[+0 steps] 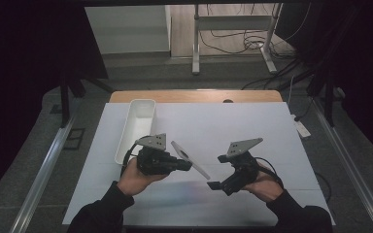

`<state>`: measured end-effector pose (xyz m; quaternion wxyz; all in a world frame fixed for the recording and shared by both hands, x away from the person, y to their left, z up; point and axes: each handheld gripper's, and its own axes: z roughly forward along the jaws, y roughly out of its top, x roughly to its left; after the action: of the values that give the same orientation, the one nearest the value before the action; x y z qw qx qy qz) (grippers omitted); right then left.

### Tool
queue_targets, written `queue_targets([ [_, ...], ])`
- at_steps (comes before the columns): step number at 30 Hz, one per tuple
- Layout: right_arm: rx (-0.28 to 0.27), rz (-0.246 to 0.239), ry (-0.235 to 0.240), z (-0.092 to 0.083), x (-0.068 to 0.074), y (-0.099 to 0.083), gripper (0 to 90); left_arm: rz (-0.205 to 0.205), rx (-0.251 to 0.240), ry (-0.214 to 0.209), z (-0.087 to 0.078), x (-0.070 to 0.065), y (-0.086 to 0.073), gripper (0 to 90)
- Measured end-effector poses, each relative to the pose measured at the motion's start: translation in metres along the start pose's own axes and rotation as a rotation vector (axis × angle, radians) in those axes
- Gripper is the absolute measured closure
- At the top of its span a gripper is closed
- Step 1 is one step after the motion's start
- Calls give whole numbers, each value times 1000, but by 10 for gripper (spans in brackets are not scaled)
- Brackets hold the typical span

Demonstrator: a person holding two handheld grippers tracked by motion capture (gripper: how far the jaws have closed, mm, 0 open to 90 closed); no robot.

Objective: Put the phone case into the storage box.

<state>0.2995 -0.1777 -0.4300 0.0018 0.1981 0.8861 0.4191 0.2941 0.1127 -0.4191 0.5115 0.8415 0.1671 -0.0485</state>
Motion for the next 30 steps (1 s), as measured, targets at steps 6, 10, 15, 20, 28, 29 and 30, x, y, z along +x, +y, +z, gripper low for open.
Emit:
queue_targets([
  [6,-6,6,-31,-5,-1,-2,3,-8,9,46,-4,2,1,882],
  [10,-5,13,-50,-7,-1,-5,2,-10,16,77,-6,3,2,882],
  [15,-5,11,-76,-11,-1,-7,1,-14,20,100,-7,4,2,882],
  [20,-9,14,-102,-15,0,-10,0,-22,25,131,-10,7,4,882],
  [28,-9,29,-147,-23,0,-16,0,-41,32,166,-13,12,4,882],
  [29,-10,32,-150,-24,0,-16,0,-45,37,174,-14,13,5,882],
  [30,-11,33,-153,-25,0,-17,0,-48,38,177,-15,14,5,882],
])
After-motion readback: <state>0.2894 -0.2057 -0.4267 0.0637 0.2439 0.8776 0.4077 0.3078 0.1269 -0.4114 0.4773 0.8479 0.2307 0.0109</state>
